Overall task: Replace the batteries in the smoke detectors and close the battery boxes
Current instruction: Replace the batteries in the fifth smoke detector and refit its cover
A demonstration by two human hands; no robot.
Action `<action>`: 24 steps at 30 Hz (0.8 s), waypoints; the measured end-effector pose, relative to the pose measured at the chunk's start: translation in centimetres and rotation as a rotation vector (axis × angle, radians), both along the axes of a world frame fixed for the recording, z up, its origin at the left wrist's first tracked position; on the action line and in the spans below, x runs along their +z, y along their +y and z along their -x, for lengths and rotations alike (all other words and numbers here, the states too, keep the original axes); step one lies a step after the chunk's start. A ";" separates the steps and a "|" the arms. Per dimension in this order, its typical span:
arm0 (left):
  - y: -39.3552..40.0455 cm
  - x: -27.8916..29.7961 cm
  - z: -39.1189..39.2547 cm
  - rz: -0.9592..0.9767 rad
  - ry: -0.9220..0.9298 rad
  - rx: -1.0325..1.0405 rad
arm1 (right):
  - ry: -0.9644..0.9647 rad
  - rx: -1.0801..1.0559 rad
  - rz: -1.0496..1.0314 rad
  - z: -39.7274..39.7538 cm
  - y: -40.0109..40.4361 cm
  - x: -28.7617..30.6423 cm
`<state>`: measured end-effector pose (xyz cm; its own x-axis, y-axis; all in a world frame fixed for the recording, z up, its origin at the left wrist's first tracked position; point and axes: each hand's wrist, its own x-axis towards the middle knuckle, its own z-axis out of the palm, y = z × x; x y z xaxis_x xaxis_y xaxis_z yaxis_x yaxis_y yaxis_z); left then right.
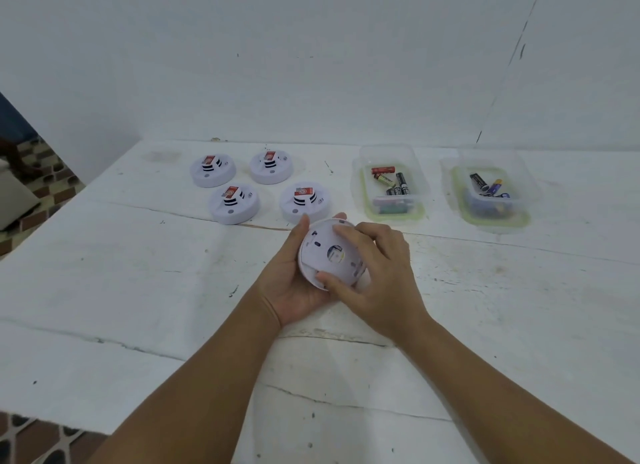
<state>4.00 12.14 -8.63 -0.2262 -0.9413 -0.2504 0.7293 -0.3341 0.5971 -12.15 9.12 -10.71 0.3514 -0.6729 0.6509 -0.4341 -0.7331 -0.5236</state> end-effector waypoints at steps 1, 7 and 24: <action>0.0 0.0 0.0 -0.007 -0.002 -0.003 | -0.003 0.003 -0.012 0.0 -0.1 0.0; -0.2 0.0 -0.3 -0.060 0.021 -0.028 | -0.015 0.057 -0.132 0.2 -0.3 0.0; -0.1 0.4 -0.3 -0.118 0.007 -0.020 | -0.151 0.030 -0.143 0.3 -0.4 -0.1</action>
